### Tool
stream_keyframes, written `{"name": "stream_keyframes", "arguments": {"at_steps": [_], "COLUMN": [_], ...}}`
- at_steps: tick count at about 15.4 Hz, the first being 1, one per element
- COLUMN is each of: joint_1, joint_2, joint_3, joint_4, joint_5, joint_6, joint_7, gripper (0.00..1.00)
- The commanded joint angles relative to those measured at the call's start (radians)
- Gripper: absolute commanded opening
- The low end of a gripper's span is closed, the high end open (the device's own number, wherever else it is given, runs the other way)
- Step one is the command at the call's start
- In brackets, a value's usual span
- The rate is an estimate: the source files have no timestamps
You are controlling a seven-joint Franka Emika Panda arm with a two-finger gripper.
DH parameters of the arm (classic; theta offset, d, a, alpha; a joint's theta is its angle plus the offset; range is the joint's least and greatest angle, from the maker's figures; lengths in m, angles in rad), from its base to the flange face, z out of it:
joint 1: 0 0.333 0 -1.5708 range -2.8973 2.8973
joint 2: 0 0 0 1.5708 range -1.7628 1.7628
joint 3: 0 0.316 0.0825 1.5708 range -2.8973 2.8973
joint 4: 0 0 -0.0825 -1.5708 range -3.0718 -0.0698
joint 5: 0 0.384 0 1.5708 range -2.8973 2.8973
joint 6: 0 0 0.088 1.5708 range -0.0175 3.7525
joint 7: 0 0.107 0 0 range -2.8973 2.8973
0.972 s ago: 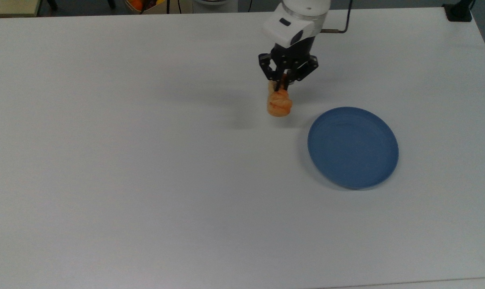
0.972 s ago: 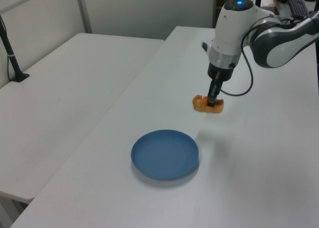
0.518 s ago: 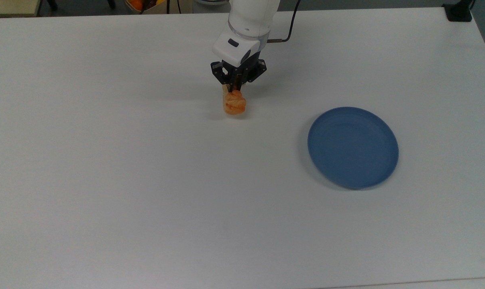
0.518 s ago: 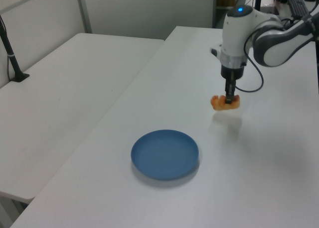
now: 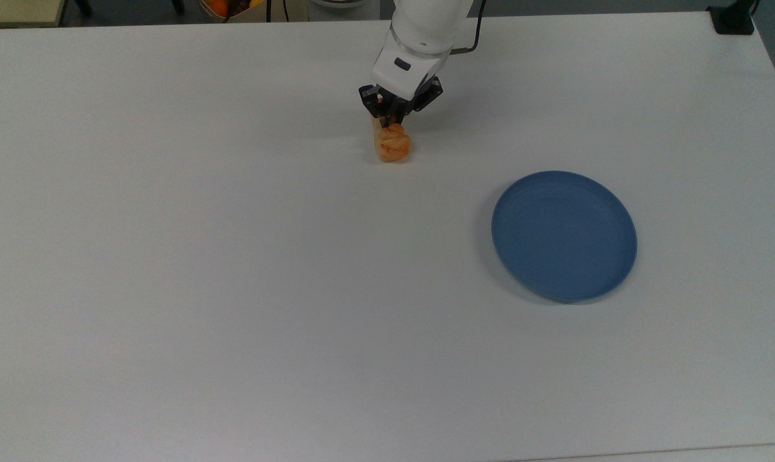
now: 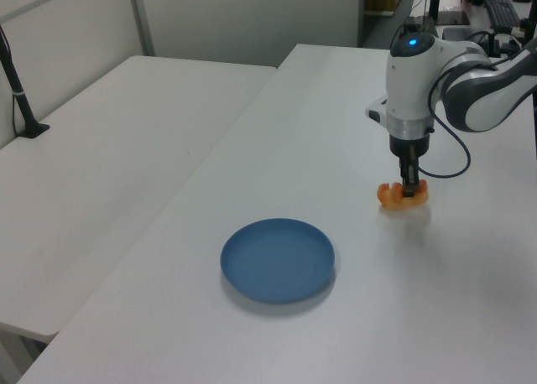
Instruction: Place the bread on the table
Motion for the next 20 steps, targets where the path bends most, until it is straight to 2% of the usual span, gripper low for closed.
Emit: {"name": "stream_keyframes", "arguments": {"at_steps": [1,2,3,6,9,12,14,17,20], "joint_1": [0.006,0.006,0.006,0.003,-0.011,-0.098,-0.118,-0.161,-0.210], "joint_2": [-0.038,-0.036,-0.031,-0.031,-0.027,-0.019,-0.022,-0.036,-0.045], "joint_3": [0.007,0.007,0.007,0.007,-0.007,-0.024,-0.047,-0.093,-0.101], "joint_4": [-0.018,-0.006,0.009,0.061,0.152,0.290,0.342,0.439,0.526], "joint_5": [0.071,0.072,0.072,0.072,0.075,0.078,0.083,0.150,0.170], "joint_6": [-0.064,-0.081,-0.106,-0.155,-0.201,-0.239,-0.264,-0.365,-0.478], "joint_7": [-0.022,-0.022,-0.022,-0.019,-0.028,-0.031,-0.031,-0.035,-0.042], "gripper": [0.63,0.85,0.99,1.00,1.00,1.00,1.00,1.00,1.00]}}
